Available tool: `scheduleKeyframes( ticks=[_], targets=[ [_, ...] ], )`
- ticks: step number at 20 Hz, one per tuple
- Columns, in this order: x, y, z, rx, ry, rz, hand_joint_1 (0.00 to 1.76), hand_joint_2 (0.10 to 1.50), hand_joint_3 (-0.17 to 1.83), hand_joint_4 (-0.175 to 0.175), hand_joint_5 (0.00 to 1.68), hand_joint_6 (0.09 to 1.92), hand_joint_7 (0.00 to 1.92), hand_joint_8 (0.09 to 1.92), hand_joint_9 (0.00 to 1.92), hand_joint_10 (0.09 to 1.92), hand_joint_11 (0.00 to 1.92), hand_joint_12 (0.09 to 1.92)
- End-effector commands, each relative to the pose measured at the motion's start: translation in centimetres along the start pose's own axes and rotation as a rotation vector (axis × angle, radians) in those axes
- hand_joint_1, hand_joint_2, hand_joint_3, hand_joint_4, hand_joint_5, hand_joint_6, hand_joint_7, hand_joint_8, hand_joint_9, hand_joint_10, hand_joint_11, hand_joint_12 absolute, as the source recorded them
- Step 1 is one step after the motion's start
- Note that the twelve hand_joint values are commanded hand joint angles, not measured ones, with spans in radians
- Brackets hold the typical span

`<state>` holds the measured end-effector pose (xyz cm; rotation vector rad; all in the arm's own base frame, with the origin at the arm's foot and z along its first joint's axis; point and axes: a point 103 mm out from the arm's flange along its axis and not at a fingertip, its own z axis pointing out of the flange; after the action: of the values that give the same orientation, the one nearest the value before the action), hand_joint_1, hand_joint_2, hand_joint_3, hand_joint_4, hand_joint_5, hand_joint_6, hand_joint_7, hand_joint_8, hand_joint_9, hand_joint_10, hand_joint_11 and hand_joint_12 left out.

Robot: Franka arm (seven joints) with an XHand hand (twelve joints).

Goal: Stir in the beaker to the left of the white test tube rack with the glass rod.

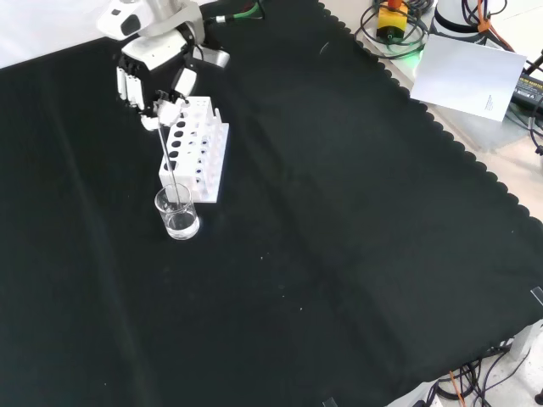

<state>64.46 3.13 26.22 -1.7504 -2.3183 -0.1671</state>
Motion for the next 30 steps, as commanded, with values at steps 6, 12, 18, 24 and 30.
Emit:
scheduleKeyframes(
  ticks=[6,12,18,24,30],
  targets=[
    [4.8,1.8,2.0,0.017,0.000,-0.078,1.32,1.08,-0.17,-0.175,1.37,0.09,1.26,0.86,1.69,0.66,1.12,0.82],
    [2.9,3.1,1.7,0.013,-0.001,-0.056,1.31,1.08,-0.17,-0.175,1.37,0.09,1.26,0.86,1.69,0.66,1.12,0.82],
    [0.5,2.5,0.5,-0.001,-0.008,-0.016,1.31,1.09,-0.17,-0.175,1.37,0.09,1.26,0.86,1.69,0.66,1.12,0.82],
    [-0.4,0.7,0.1,0.008,-0.020,0.010,1.31,1.09,-0.17,-0.175,1.37,0.09,1.26,0.86,1.69,0.66,1.12,0.82],
    [1.3,0.3,0.3,0.034,-0.020,-0.026,1.31,1.09,-0.17,-0.175,1.37,0.09,1.26,0.87,1.69,0.67,1.12,0.82]
  ],
)
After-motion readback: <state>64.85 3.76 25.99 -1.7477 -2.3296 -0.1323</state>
